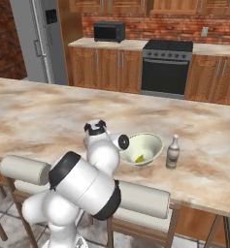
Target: There is a bowl on the dining counter. Grab a lemon wedge from the fridge and place it in the bowl. Then get the liquor bottle and glass cup from the cabinet and place them next to the bowl.
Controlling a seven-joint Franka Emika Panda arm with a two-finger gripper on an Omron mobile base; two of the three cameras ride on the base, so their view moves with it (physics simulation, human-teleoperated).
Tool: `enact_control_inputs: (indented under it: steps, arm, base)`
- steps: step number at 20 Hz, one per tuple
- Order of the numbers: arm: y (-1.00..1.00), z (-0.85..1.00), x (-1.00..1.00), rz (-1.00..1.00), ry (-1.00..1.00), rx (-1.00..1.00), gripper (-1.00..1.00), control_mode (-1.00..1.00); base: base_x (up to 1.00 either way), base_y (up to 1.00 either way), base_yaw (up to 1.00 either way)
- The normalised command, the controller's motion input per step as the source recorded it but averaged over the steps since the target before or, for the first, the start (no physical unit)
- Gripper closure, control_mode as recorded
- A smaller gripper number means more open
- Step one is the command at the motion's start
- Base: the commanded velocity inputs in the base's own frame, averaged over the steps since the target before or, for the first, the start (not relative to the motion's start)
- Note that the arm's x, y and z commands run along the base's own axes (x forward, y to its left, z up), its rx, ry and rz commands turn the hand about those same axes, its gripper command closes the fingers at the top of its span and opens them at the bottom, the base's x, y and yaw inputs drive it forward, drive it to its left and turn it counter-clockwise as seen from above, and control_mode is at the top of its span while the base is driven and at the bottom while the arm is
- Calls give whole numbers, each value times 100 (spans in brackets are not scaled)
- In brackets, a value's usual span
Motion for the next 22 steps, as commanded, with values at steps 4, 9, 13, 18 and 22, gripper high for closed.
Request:
enact_control_inputs:
  steps: [4,9,13,18,22]
  arm:
    - [-19,-18,15,0,0,0,100,-100]
    - [-17,-19,11,0,0,0,100,-100]
    - [-2,-16,7,0,0,0,100,-100]
    - [7,-6,-1,0,-2,0,-100,-100]
    - [7,28,-13,0,-1,0,-100,-100]
  base:
    - [0,0,0]
    - [0,0,0]
    - [0,0,0]
    - [0,0,0]
    - [0,0,0]
